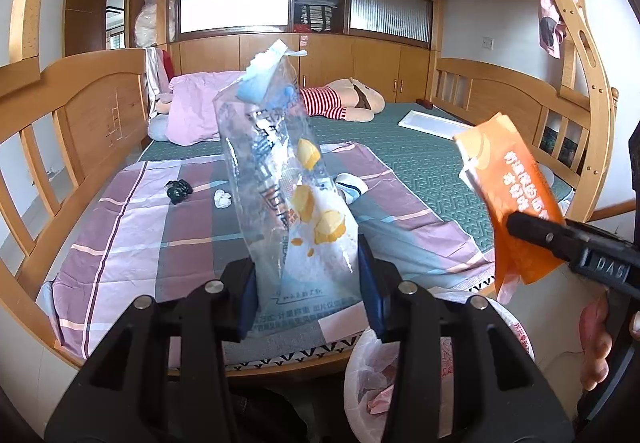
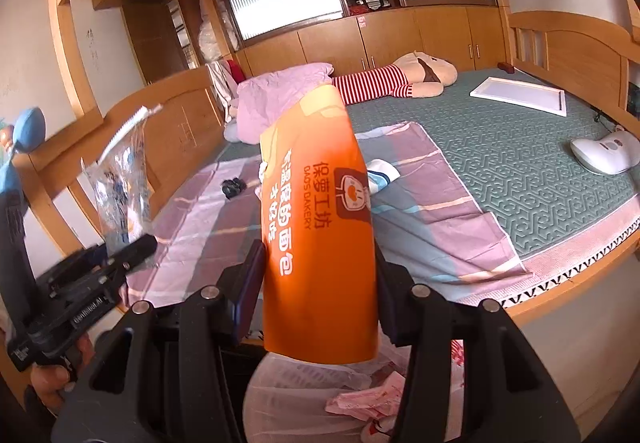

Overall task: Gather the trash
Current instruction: 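Release the orange bag over the bin while the left gripper drops the clear wrapper in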

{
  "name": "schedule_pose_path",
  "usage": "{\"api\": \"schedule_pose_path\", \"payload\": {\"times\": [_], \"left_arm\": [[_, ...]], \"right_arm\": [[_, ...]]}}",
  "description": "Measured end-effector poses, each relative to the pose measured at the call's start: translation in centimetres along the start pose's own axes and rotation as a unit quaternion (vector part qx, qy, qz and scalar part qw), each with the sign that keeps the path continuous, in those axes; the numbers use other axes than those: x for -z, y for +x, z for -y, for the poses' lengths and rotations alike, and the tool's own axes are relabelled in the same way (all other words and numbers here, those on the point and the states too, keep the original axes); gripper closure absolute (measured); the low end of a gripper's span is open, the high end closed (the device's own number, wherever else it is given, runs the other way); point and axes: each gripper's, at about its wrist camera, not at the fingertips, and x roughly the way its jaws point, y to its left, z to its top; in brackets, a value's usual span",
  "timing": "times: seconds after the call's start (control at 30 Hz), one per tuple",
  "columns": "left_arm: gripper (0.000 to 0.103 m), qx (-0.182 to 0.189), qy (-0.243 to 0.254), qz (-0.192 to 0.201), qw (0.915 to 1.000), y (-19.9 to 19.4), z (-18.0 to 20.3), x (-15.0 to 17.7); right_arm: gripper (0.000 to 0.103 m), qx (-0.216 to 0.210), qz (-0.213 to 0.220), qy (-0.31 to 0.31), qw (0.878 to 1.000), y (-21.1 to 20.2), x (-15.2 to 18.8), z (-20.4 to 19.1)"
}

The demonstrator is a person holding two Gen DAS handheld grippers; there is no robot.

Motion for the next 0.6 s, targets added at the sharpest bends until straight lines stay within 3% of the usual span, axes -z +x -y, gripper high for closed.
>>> {"api": "schedule_pose_path", "payload": {"times": [0.1, 0.2, 0.33, 0.37, 0.43, 0.5, 0.57, 0.6], "left_arm": [[0.059, 0.008, 0.003, -0.003, 1.0000, 0.3, -0.2, 0.2], [0.059, 0.016, 0.003, -0.011, 0.9998, 0.6, 0.0, 0.5], [0.059, 0.033, 0.010, -0.025, 0.9991, 1.1, 0.7, 1.0], [0.059, 0.039, 0.011, -0.029, 0.9988, 1.3, 0.9, 1.2], [0.059, 0.052, 0.017, -0.038, 0.9978, 1.7, 1.4, 1.5], [0.059, 0.074, 0.024, -0.051, 0.9957, 2.2, 1.9, 1.9], [0.054, 0.125, 0.033, -0.078, 0.9885, 3.1, 2.7, 2.6], [0.051, 0.168, 0.038, -0.103, 0.9796, 3.8, 3.3, 3.2]], "right_arm": [[0.053, 0.015, -0.046, -0.020, 0.999, 1.2, 1.9, 0.1], [0.052, 0.032, -0.119, -0.012, 0.992, 3.5, 5.3, 1.4], [0.038, 0.044, -0.241, 0.007, 0.969, 7.0, 9.5, 3.2], [0.036, 0.050, -0.254, 0.009, 0.966, 7.3, 10.0, 3.5], [0.031, 0.072, -0.244, 0.022, 0.967, 6.7, 9.9, 4.6], [0.029, 0.089, -0.203, 0.063, 0.973, 5.1, 8.4, 6.4], [0.028, 0.105, -0.157, 0.108, 0.976, 3.3, 7.0, 8.5], [0.028, 0.117, -0.131, 0.130, 0.976, 2.2, 6.3, 9.6]]}}
